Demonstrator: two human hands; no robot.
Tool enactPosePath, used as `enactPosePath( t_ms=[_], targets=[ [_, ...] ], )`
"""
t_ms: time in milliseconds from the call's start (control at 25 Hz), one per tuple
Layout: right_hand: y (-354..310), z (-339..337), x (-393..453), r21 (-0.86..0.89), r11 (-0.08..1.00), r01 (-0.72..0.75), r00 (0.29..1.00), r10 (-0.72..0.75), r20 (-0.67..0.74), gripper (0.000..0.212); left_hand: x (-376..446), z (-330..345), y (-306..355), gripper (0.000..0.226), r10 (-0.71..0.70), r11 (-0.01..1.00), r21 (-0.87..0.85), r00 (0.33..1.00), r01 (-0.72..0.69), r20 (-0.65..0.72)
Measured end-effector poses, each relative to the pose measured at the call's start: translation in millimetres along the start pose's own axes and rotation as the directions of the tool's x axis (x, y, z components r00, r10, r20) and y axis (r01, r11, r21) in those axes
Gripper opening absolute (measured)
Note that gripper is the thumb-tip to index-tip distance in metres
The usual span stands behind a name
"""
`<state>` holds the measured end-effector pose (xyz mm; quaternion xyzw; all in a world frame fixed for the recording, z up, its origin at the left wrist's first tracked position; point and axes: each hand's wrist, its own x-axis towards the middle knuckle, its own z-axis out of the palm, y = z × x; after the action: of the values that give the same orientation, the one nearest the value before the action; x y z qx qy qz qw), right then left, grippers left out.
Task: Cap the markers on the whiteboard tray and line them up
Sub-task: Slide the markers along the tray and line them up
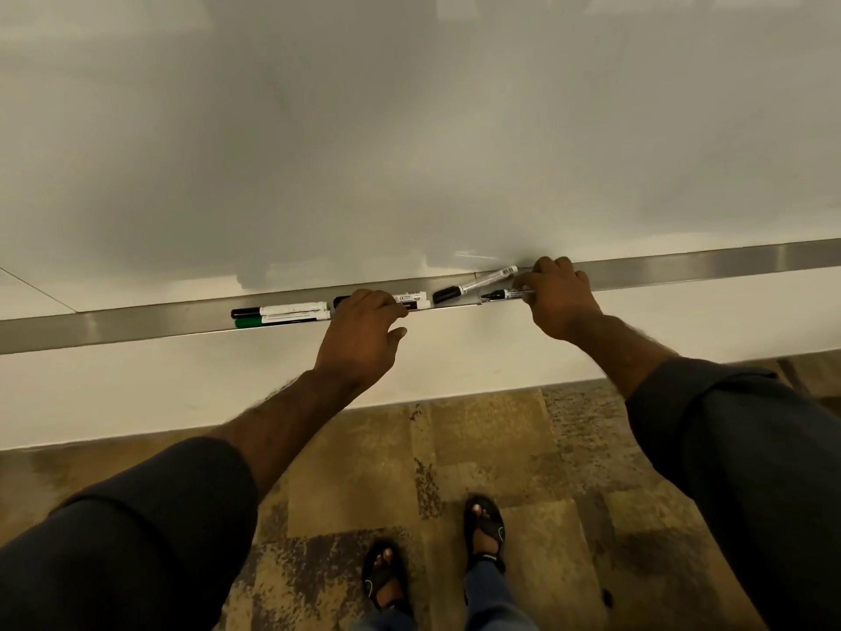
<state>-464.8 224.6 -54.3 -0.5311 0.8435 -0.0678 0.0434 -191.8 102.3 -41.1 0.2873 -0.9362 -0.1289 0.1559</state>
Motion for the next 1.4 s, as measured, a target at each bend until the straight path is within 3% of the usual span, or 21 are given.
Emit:
enactPosePath(
  t_ms=[200,440,680,880,1000,1160,1240,1400],
  targets=[
    [-2.1,-1.7,-1.5,-0.041,0.999,-0.026,1.0,0.026,0.011,0.016,-10.3,5.2,-0.5,0.022,0.041,0.998,-0.037,0.999,-0.041,-0.005],
    [-10.9,-5.4,-20.6,-0.096,0.994,0.048,0.97,-0.07,-0.232,0.02,-10.0,7.6,11.2,0.027,0.032,0.995,-0.089,0.999,-0.034,-0.03],
    [-0.8,-12.8,-2.5,-0.155,0.988,0.026,0.986,-0.052,-0.161,0.028,12.6,6.7,20.7,0.028,0.025,0.997,-0.066,0.999,-0.028,-0.044],
    [5.6,1.8,9.8,-0.099,0.986,0.133,0.99,-0.136,-0.032,0.037,26.6,25.2,26.1,0.03,-0.022,0.999,-0.026,0.999,0.021,-0.037],
    [13.5,9.1,6.6,-0.024,0.986,0.163,0.976,-0.165,-0.145,0.043,27.3,41.6,39.6,0.033,-0.01,1.0,-0.008,0.996,0.009,-0.083],
    [31.4,27.3,-24.8,0.119,0.99,0.079,0.872,-0.011,-0.49,0.027,11.5,77.4,64.3,0.033,0.057,0.997,-0.037,0.993,-0.061,-0.102],
    [52.8,54.8,-55.6,0.163,0.986,0.034,0.869,0.051,-0.492,0.02,0.2,110.1,79.5,0.038,0.087,0.994,-0.058,0.996,-0.089,-0.034],
    [117.6,134.6,-130.4,0.243,0.958,-0.15,0.907,0.231,-0.353,0.023,-17.1,192.2,107.8,0.052,0.125,0.991,-0.067,0.986,-0.118,0.111]
  ],
)
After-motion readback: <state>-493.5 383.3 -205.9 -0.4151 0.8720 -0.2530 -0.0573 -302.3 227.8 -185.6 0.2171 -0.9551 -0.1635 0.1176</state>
